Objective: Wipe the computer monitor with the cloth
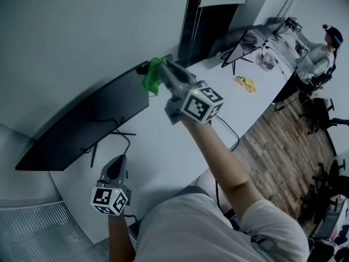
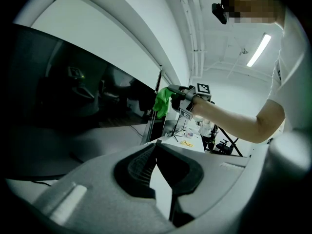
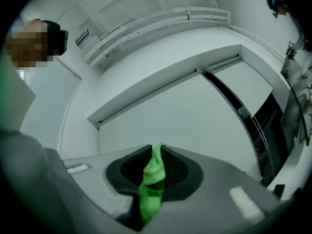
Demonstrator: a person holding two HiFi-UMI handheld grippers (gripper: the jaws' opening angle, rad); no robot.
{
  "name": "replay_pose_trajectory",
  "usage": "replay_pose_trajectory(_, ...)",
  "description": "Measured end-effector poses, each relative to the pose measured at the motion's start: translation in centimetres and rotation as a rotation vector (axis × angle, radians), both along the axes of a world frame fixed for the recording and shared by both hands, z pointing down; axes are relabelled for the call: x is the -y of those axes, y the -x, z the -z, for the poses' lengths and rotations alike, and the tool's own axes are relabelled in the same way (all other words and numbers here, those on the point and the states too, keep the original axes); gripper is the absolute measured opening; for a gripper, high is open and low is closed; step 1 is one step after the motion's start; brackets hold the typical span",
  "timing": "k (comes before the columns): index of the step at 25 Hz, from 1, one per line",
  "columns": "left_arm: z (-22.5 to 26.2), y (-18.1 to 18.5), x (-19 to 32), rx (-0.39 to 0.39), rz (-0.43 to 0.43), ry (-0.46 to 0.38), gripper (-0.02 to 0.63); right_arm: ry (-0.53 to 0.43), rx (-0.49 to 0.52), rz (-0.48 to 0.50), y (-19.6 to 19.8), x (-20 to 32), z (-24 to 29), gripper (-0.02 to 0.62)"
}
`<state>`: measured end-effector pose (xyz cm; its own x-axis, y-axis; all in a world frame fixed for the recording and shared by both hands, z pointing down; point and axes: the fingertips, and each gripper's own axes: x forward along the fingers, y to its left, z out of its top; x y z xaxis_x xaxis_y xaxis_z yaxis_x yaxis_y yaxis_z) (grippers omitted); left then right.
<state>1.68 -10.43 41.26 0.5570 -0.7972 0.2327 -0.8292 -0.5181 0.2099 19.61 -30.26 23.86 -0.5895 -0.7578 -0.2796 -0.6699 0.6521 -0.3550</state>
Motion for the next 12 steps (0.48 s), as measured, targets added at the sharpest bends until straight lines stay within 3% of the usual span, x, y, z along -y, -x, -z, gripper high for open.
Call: replay_pose_trajectory(12,0.4,0.3,-1.1,0.003,0.011,-0.002,0.009,0.044,-0.080,-0.032,-0.2,-5.7,-3.6,0.057)
